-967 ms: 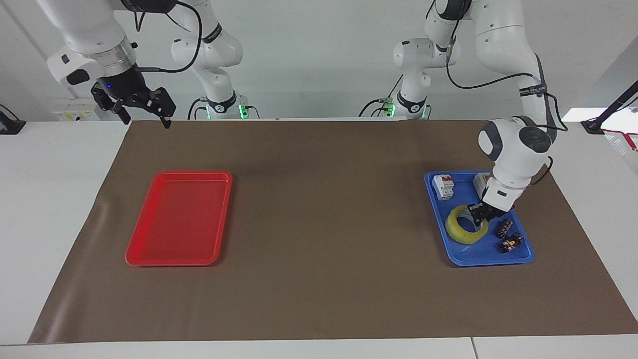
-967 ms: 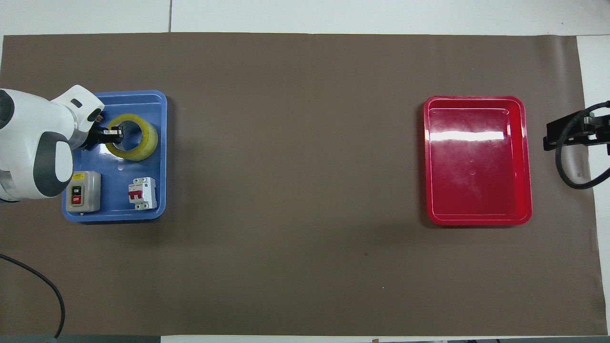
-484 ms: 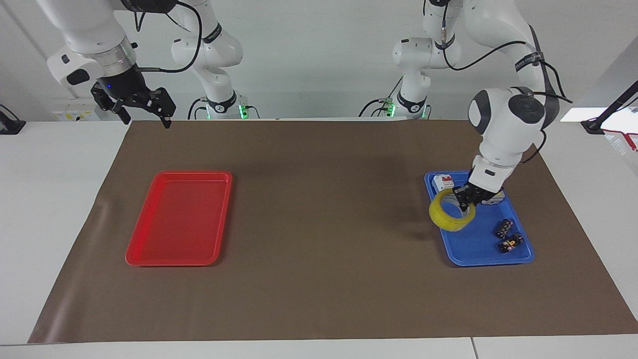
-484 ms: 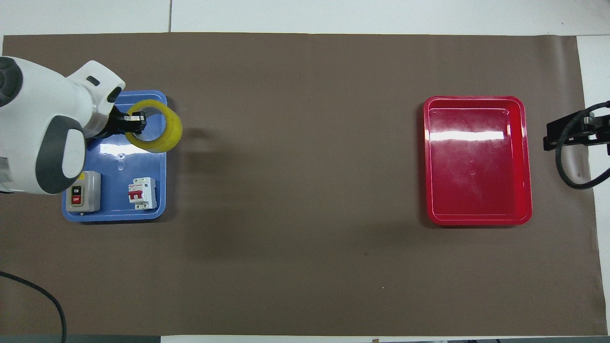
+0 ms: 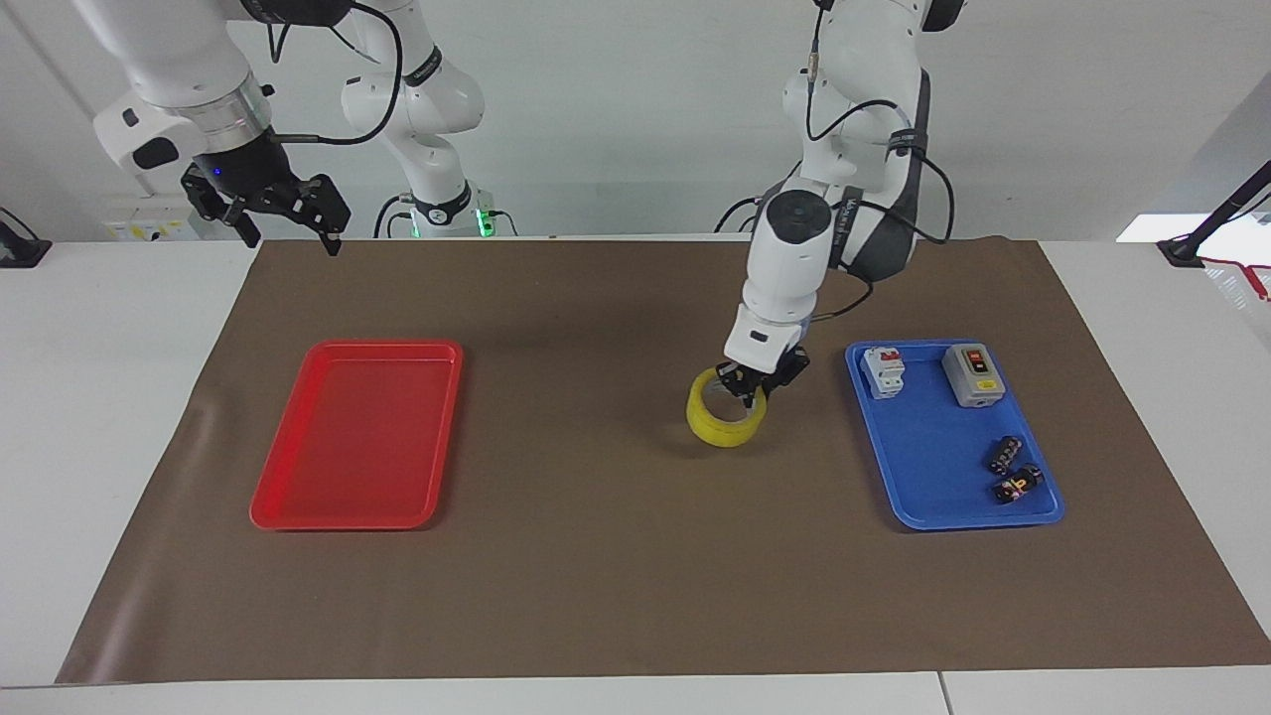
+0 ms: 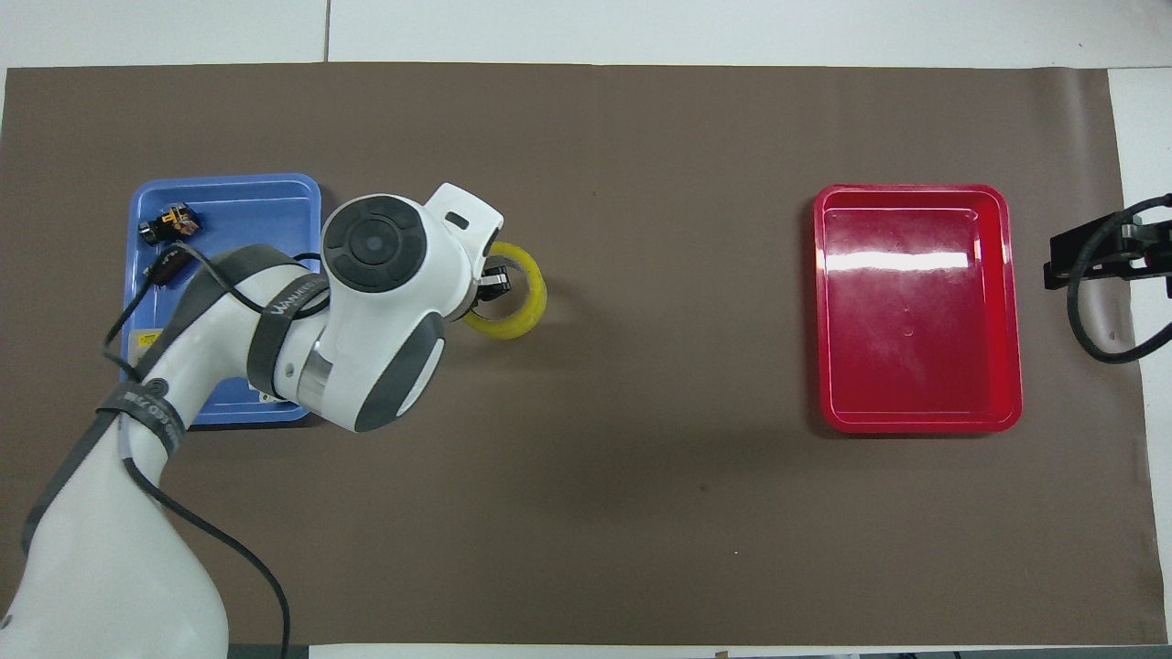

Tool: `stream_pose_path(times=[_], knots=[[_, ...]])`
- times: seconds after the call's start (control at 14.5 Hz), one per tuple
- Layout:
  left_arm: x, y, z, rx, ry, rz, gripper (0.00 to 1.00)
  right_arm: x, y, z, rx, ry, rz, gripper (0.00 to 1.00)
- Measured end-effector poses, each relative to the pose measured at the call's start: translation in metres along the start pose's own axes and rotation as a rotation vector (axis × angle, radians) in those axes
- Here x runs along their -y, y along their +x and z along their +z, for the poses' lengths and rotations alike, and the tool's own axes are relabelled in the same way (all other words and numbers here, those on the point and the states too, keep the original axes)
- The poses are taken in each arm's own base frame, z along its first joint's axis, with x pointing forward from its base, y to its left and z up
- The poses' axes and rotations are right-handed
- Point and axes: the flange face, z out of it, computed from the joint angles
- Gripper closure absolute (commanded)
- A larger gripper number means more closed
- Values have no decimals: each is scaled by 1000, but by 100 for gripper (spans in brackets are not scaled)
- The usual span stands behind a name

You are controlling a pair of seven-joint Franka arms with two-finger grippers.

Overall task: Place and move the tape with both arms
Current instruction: 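Grasp the yellow tape with the left gripper and lift it out, then set the yellow tape on the table midway between the trays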

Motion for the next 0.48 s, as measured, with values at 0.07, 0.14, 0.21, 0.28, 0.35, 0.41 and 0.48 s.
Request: stream_pose_path(times=[0.07,0.14,0.21,0.28,0.35,0.41,0.48], knots=[[-16,-12,10,-7,13,-3,100,0,0,0,0,0,0,0],[-31,-23,22,-18,29,-7,100,0,0,0,0,0,0,0],[-44,-34,34,-25,39,-12,100,0,0,0,0,0,0,0],[-54,-43,45,-24,44,-13,100,0,0,0,0,1,0,0],[-60,-49,54,-19,48,-9,100,1,0,0,1,6,-1,0],[-62,-50,57,-20,48,-11,76,1,0,0,1,11,-2,0],[-62,-48,55,-23,46,-13,30,2,0,0,2,14,-2,0]])
